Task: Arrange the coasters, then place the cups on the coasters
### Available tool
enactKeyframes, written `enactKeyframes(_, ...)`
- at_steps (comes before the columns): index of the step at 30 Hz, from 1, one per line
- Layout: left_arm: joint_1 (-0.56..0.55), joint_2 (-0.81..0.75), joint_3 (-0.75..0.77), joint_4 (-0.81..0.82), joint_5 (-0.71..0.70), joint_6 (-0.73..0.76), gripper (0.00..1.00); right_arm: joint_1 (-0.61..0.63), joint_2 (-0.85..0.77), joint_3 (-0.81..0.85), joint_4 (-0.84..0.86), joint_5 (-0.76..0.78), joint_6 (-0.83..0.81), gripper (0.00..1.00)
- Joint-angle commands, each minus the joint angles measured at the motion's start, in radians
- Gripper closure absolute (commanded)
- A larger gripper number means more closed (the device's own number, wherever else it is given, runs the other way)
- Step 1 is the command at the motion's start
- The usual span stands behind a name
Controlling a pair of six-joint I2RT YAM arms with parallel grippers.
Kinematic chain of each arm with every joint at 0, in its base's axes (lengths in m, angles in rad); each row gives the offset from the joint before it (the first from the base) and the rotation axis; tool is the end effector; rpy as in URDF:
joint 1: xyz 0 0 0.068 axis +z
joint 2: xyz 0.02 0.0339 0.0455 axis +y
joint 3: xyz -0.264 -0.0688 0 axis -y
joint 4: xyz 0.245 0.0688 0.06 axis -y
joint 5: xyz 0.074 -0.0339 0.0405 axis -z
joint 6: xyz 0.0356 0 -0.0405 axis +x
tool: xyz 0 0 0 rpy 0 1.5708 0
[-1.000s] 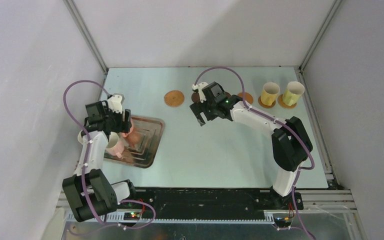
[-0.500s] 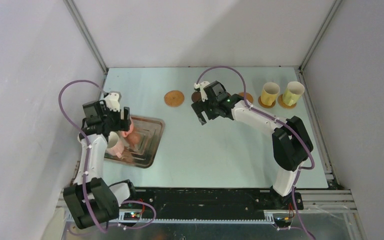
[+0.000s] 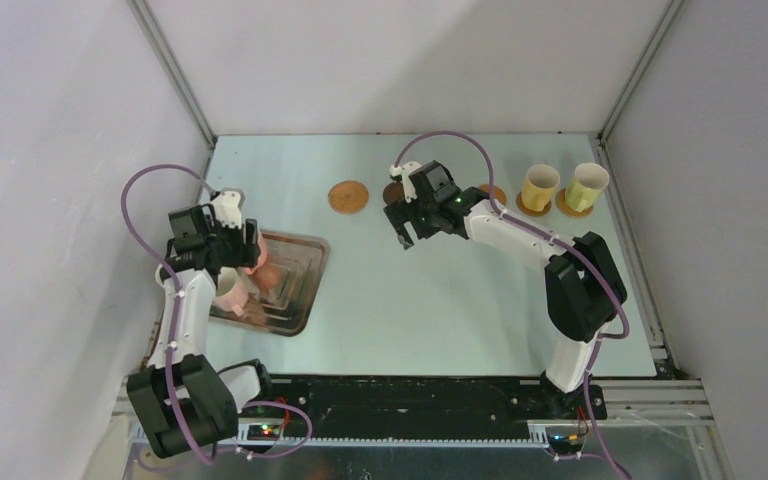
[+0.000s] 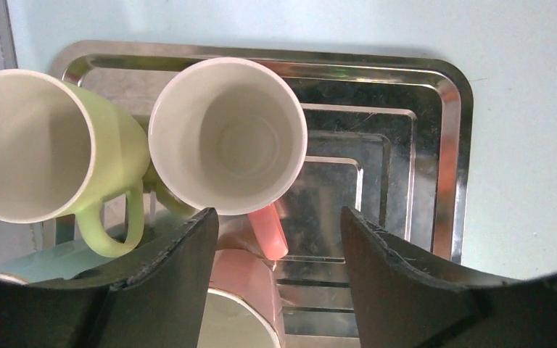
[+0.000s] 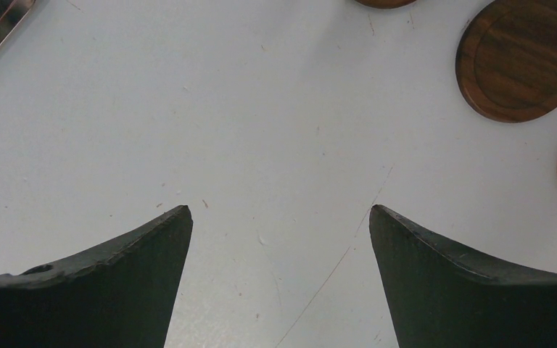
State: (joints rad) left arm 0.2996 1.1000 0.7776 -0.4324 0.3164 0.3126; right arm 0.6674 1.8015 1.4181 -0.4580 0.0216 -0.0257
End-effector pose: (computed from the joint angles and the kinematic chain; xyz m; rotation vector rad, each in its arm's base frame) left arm 0.2232 0.0574 0.2542 0.1717 2.2739 -0.0497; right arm 0.3171 0.2489 0.2528 -0.8158 2.2885 0.2676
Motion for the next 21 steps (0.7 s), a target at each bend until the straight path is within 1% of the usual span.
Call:
enactKeyframes(1, -0.004, 0.008, -0.003, -0.016, 0.008, -0.012, 0.33, -0.007, -0.042, 0.042, -0.005, -0.010, 0.013, 0.04)
enactKeyframes(2, -0.006, 0.015, 0.000, -0.024, 0.007, -0.009, 0.35, -0.008, -0.042, 0.042, -0.005, -0.010, 0.014, 0.04)
enactKeyframes(4, -0.005, 0.025, 0.006, -0.035, 0.005, -0.007, 0.37, -0.011, -0.044, 0.041, -0.006, -0.009, 0.015, 0.04)
enactKeyframes(12, -0.007, 0.050, 0.016, -0.062, -0.027, 0.005, 0.37, -0.018, -0.048, 0.041, -0.010, -0.010, 0.017, 0.04)
enactKeyframes(13, -0.008, 0.051, 0.014, -0.058, -0.039, 0.005, 0.36, -0.019, -0.047, 0.041, -0.009, -0.010, 0.018, 0.04)
enactKeyframes(15, -0.011, 0.058, 0.011, -0.046, -0.058, 0.003, 0.32, -0.021, -0.048, 0.042, -0.008, -0.009, 0.018, 0.04)
enactKeyframes(17, -0.015, 0.069, 0.008, -0.029, -0.075, -0.003, 0.30, -0.020, -0.046, 0.042, -0.010, -0.036, 0.019, 0.04)
enactKeyframes(21, -0.022, 0.111, 0.008, 0.018, -0.109, -0.028, 0.31, -0.022, -0.046, 0.041, -0.011, -0.041, 0.020, 0.04)
